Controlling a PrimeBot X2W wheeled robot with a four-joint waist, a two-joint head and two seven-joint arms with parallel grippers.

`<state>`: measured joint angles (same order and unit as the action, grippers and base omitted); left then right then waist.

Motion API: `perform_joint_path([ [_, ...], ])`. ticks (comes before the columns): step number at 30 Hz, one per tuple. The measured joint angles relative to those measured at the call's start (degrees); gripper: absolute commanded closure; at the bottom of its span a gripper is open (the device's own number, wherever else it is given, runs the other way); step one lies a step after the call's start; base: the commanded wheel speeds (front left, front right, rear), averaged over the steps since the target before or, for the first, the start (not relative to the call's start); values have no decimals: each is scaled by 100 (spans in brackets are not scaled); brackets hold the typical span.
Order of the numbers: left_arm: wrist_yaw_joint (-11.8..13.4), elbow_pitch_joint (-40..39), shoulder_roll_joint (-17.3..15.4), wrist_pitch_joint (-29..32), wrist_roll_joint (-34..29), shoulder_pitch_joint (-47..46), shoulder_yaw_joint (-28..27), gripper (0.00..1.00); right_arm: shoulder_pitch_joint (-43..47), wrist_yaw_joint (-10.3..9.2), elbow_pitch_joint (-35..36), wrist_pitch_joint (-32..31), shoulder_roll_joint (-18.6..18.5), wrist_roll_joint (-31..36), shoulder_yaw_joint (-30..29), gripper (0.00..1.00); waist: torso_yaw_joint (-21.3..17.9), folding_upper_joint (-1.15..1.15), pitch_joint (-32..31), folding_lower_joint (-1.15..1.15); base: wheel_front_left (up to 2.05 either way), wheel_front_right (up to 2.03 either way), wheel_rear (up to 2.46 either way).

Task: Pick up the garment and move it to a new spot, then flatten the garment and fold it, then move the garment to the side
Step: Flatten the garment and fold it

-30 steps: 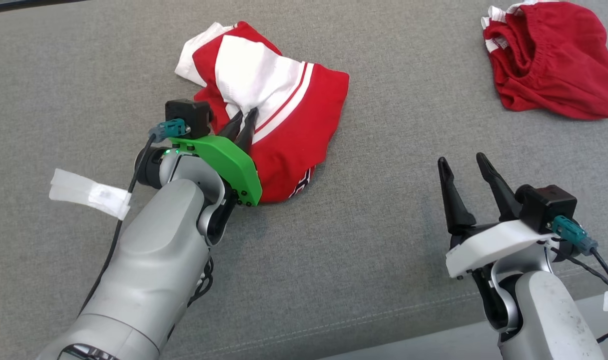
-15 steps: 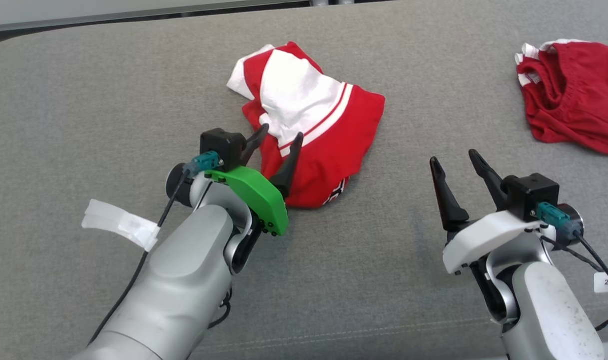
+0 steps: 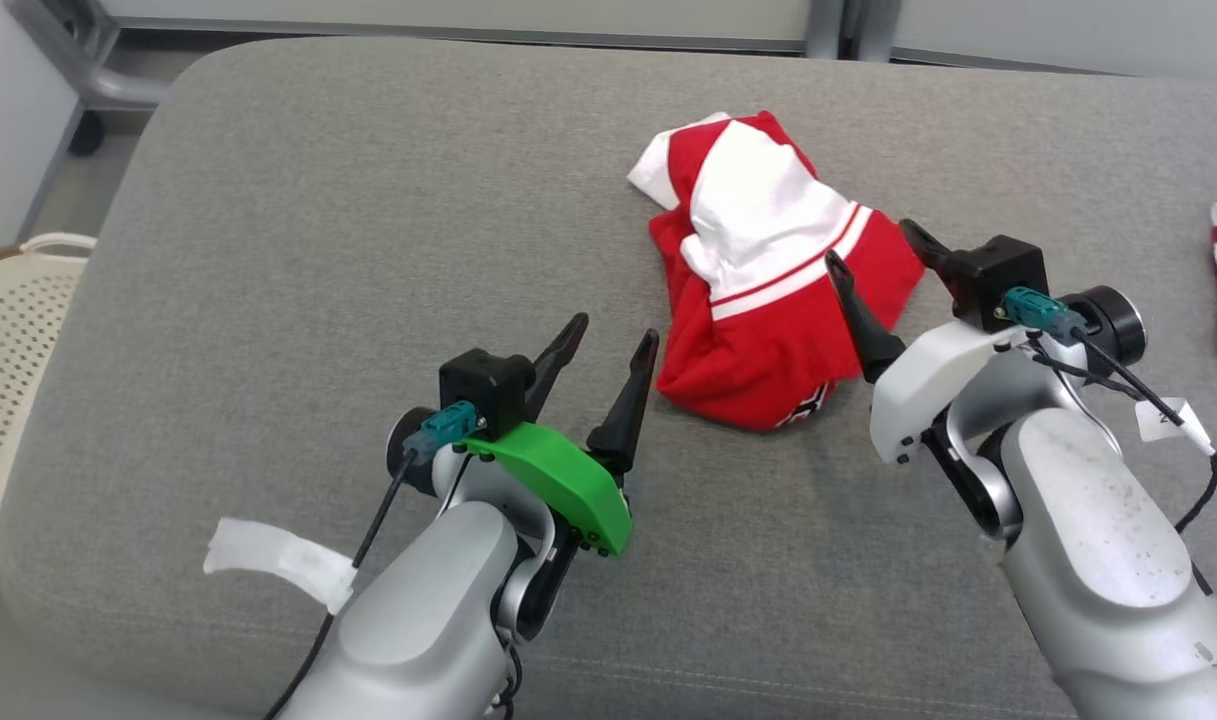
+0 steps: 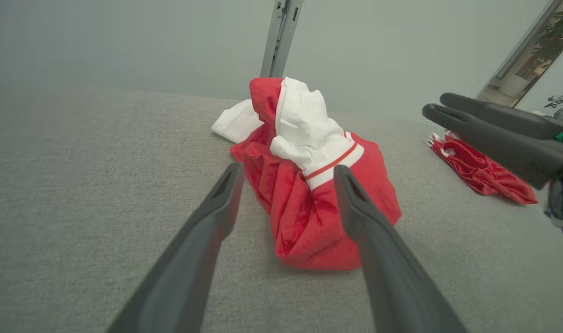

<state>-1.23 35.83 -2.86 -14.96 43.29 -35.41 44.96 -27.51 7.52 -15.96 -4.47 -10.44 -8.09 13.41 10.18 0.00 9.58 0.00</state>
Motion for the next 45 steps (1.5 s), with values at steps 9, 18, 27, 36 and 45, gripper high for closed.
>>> perform_joint_path([
  [9,171,-968,-22,-1,-132,671,-125,0,-783,-1,-1374,218,-3,-40,425,0,756,0,-10,0,0,0,0],
  [18,280,-1335,-105,-8,-162,861,-229,0,-1369,0,-2773,578,-15,210,344,0,1315,0,76,0,0,0,0],
  [27,344,-1445,-123,-8,-212,904,-332,0,-1673,0,-3578,918,122,650,0,76,1376,0,209,0,0,0,0],
  [36,402,-1523,-199,-8,-258,989,-439,0,-1775,0,-3750,1273,299,781,-257,99,1121,0,176,0,0,0,0],
  [45,455,-1645,-303,-8,-264,1024,-477,0,-1634,0,-3626,1372,388,784,-571,84,863,0,156,0,0,0,0],
])
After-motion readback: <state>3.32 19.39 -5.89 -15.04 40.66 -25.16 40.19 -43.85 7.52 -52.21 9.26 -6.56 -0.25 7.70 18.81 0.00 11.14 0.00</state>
